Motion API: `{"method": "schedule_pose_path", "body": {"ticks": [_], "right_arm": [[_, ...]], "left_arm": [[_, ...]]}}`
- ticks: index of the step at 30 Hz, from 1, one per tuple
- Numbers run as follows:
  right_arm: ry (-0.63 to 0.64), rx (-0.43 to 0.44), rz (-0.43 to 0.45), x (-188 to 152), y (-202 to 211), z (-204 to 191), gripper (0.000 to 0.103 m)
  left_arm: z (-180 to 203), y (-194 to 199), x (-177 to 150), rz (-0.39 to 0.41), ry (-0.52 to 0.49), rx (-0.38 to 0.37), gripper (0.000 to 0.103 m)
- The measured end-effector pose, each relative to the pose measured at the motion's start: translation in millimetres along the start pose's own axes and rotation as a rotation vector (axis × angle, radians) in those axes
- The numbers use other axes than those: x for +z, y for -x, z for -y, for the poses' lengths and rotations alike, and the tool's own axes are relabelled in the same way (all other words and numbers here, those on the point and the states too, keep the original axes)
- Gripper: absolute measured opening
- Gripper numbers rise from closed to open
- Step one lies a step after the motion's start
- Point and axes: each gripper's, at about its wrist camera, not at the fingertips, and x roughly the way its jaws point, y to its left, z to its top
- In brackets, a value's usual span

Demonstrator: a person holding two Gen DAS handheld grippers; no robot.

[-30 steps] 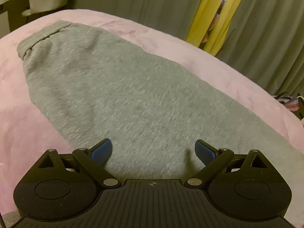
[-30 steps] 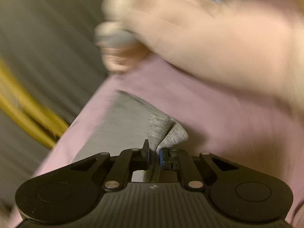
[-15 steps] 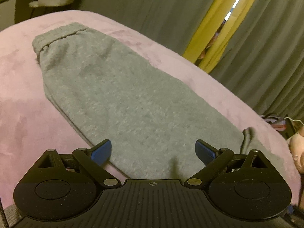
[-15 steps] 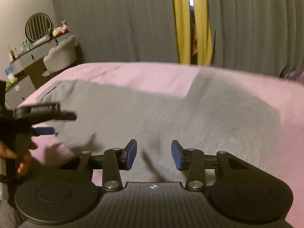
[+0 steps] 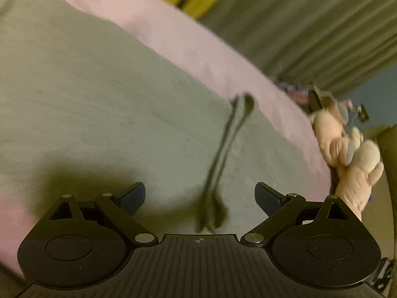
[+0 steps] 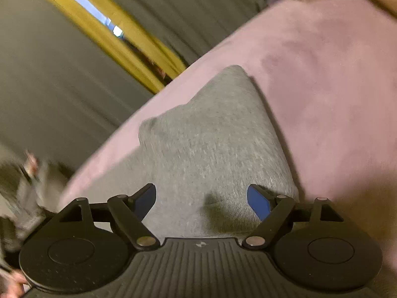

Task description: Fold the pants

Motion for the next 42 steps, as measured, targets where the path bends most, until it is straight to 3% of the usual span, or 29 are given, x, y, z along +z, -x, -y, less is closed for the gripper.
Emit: {"method": "schedule_pose_path", "body": {"ticks": [4,8,11,13,14,15,18,22,24,26,27,29,31,33,35,42], "right_arm": [[-0.039,0.041,0.016,-6,-2,11,0.086],[-0.032,0.074,-0.001,0,-5,11,0.090],[-0.070,0.093,-0.011,2,-8,16,0.090],[-0.093,0.108,-0.010,3,-9,21,0.090],[-0.098,0.113,-0.009,4,-9,23,0.090],[-0.105,0.116,-0.010,4,-9,24,0.090],[-0.097,0.113,-0.011,4,-8,21,0.090],[-0.043,0.092,0.006,0,-2,10,0.091],[-0.015,0.092,0.010,-2,0,4,0.092],[0.019,0.096,0.008,-3,1,-2,0.093],[0.034,0.090,0.004,-4,0,-5,0.093],[0.048,0.080,-0.015,-5,-4,-9,0.093],[0.046,0.064,-0.030,-5,-8,-9,0.093],[0.041,0.061,-0.027,-5,-8,-8,0.093],[0.028,0.063,-0.026,-4,-8,-6,0.093],[0.012,0.051,-0.038,-3,-13,-2,0.094]], "left_arm": [[15,-39,9,-0.100,0.010,-0.043,0.090],[18,-73,9,-0.194,0.023,-0.031,0.086],[21,-80,12,-0.225,0.090,-0.100,0.064],[27,-85,12,-0.236,0.072,-0.080,0.050],[31,-86,11,-0.237,0.033,-0.049,0.026],[35,-86,10,-0.231,-0.005,0.001,0.017],[43,-67,4,-0.146,-0.054,-0.025,0.015],[65,-16,-11,0.013,-0.222,-0.067,0.015],[60,6,-18,0.053,-0.248,-0.044,0.015],[49,12,-25,0.052,-0.304,0.046,0.017],[41,9,-29,0.035,-0.345,0.130,0.018],[29,4,-30,0.011,-0.358,0.224,0.016],[20,8,-25,0.019,-0.311,0.207,0.029],[20,15,-15,0.062,-0.256,0.153,0.050],[29,11,-4,0.090,-0.246,0.122,0.061],[46,-46,22,0.010,-0.255,0.185,0.063]]}}
